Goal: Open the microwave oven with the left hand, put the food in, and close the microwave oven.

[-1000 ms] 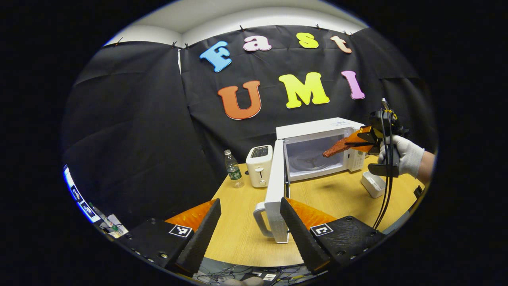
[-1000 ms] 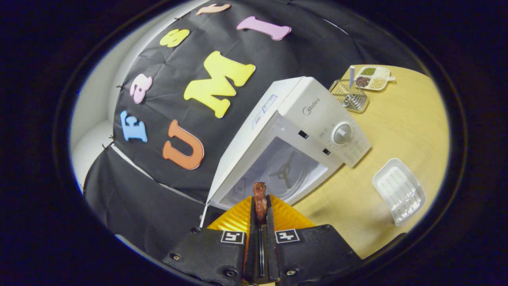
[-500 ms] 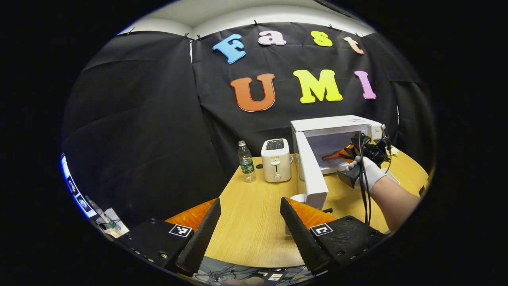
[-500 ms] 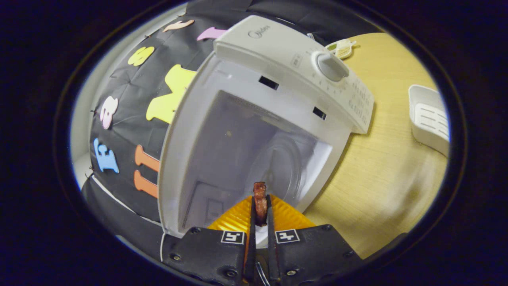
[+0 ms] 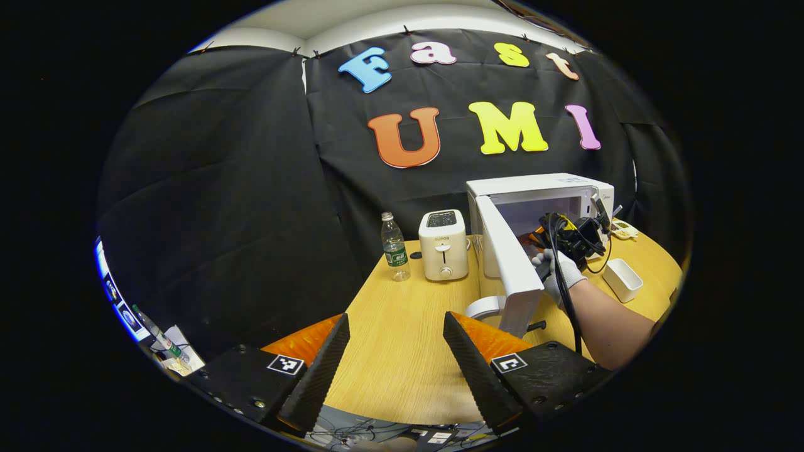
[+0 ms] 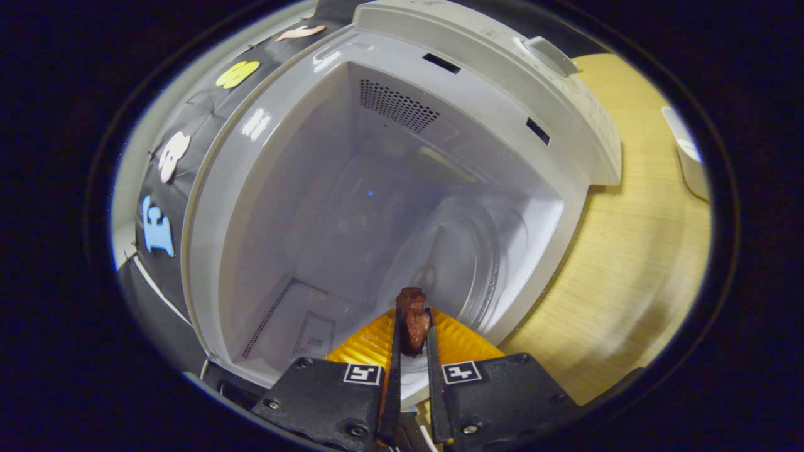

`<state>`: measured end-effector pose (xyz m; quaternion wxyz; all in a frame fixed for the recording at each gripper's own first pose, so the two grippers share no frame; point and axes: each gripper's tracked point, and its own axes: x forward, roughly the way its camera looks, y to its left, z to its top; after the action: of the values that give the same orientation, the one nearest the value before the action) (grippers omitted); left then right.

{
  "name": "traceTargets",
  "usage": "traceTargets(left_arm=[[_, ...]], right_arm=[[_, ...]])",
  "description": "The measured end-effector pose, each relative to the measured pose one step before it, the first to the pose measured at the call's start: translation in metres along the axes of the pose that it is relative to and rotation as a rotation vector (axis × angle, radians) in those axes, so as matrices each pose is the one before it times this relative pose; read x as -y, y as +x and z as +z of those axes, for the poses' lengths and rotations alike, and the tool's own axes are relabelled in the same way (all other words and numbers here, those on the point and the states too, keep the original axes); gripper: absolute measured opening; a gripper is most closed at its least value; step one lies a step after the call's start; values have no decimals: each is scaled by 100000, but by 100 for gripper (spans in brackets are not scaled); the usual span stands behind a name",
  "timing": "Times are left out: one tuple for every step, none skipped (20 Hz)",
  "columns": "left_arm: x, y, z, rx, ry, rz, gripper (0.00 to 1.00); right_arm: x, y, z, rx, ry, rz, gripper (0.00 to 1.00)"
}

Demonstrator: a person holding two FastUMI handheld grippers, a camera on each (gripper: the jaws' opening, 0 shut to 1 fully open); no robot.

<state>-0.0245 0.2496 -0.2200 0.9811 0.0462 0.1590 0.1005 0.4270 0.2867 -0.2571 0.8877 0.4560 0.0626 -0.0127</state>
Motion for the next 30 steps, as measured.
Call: traceTargets(left_arm=[[-82, 56, 122, -94, -188, 83, 93], [-49, 21, 179, 104, -225, 264, 93], [-123, 112, 3, -81, -84, -37, 93], [-146, 83, 112, 226, 663, 679, 92], [-313, 184, -48, -196, 344, 591, 93], [-85, 62, 125, 158, -420, 179, 93], [109, 100, 129, 454, -366, 68, 93], [172, 102, 13, -114, -51, 20, 92], [118, 48, 107, 195, 14, 89, 93], [285, -30, -29, 55, -244, -373, 93], [87, -27, -264, 278, -92, -6, 93], [227, -30, 22, 72, 277, -139, 92], [219, 95, 124, -29, 301, -34, 93], [129, -8, 89, 541, 204, -171, 93], [256, 51, 218, 258, 360, -77, 93], [-3, 115, -17, -277, 216, 273, 93], [96, -48, -19, 261, 19, -346, 93], [9, -37, 156, 207, -167, 366, 93], [-8, 57, 89, 113, -448, -50, 92], [-2, -17, 93, 125, -545, 270, 92], [37, 58, 130, -9, -319, -73, 93], [-20, -34, 128, 429, 105, 322, 93], [-68, 67, 29, 58, -9, -59, 93], [-37, -36, 148, 413, 12, 254, 92], [-49, 41, 191, 183, -303, -90, 93], [-70, -28, 298, 871, -145, -66, 92], [-98, -126, 281, 1085, 21, 96, 93], [-161, -18, 326, 834, -20, -106, 92], [-182, 81, 317, 1165, -26, -42, 93], [-227, 55, 401, 639, 100, 146, 94]], right_arm=[[-98, -170, 352, 753, -6148, -576, 14], [172, -14, 437, 1039, -6738, -1767, 28], [85, -114, 328, 1016, -6294, -1166, 33], [59, -40, 28, -943, -4833, -827, 36], [-121, 30, 325, 724, -6860, 340, 28], [27, 34, -115, -732, -6307, -710, 31], [90, -119, 327, 233, -5304, -502, 41], [-7, -55, 220, 419, -4208, 332, 44], [51, 55, 68, 76, -1385, 606, 64], [55, 145, -20, -425, -1424, 375, 67], [445, 193, -410, -1095, -4427, -2023, 66], [439, 87, 67, -118, -5085, -1328, 81], [63, -235, 69, 411, -3989, -16, 84], [-171, -25, 101, 302, -889, 437, 84], [77, 35, 18, 620, -2827, 416, 84], [234, -68, -13, 318, -4416, -1916, 85], [442, -109, 407, 1967, -6944, -1752, 88], [-340, -266, 241, 636, -2134, 1613, 81], [-512, 64, -19, -9, 388, 2977, 92], [-72, -148, -94, -455, 442, 685, 92], [196, -363, 224, -101, 58, -392, 93], [275, -508, 416, 728, -1, -136, 93], [-25, -390, 340, 251, 697, 506, 93], [10, -461, 513, -21, 962, 846, 93], [115, -761, 428, -424, -588, 533, 94], [155, -1029, 629, -394, -1258, 427, 95], [256, -1170, 778, 149, -1959, 394, 95], [448, -1519, 864, 76, -1548, -122, 95], [286, -1641, 928, -246, -839, 997, 96], [341, -1698, 1130, -54, -1402, 990, 96]])
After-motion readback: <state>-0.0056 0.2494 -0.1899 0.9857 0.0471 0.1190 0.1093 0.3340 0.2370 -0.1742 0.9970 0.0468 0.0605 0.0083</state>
